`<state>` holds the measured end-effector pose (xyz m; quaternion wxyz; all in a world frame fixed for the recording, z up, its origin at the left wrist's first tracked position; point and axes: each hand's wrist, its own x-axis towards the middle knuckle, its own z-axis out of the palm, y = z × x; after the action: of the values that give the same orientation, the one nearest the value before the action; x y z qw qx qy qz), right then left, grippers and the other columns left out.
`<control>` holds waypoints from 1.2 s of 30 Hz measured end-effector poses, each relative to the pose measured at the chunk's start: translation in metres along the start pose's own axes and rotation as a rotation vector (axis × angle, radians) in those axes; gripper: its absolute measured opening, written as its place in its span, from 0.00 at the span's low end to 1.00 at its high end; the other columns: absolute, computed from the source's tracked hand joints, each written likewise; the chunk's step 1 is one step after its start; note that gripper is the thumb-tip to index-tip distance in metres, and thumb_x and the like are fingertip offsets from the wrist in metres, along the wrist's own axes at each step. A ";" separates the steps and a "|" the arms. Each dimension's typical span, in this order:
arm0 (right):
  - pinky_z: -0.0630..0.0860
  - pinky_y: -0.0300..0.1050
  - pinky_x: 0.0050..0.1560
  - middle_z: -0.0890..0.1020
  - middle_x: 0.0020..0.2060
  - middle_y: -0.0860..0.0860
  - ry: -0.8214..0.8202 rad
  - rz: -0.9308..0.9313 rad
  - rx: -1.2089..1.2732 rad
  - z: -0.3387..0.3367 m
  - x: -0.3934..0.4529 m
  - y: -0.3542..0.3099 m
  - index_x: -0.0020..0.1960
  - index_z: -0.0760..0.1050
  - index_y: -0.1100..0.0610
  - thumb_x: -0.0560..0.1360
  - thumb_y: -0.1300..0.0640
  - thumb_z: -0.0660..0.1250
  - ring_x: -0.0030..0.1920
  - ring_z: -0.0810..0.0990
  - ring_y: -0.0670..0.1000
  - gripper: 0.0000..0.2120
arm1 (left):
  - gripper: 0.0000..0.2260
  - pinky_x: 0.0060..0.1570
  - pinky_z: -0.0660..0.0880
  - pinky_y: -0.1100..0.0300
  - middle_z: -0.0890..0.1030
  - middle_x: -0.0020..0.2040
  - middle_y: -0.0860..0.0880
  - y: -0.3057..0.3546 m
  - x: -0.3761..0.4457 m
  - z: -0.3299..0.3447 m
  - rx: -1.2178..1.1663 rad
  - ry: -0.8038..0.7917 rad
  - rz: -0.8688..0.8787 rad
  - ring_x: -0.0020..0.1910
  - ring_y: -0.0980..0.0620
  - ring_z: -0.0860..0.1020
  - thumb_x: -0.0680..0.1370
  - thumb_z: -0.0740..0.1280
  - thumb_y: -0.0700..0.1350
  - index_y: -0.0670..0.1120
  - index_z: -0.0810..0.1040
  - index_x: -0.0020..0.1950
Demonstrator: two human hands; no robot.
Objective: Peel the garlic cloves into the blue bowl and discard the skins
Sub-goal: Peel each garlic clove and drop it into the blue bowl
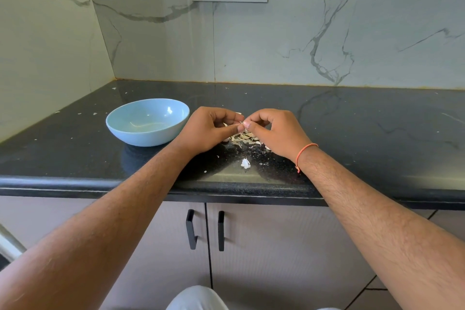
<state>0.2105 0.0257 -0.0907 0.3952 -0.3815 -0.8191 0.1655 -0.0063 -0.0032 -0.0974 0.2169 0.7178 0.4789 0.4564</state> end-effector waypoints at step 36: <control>0.79 0.35 0.40 0.88 0.40 0.54 -0.162 0.369 0.155 -0.072 -0.006 0.005 0.50 0.88 0.55 0.72 0.60 0.80 0.35 0.82 0.45 0.07 | 0.07 0.45 0.74 0.64 0.84 0.51 0.59 0.001 -0.002 0.001 0.171 -0.142 0.190 0.49 0.56 0.82 0.78 0.76 0.46 0.56 0.89 0.54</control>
<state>0.2706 0.0219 -0.0513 0.3194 -0.4789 -0.7492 0.3278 -0.0052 -0.0057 -0.0984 0.1439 0.8062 0.4296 0.3806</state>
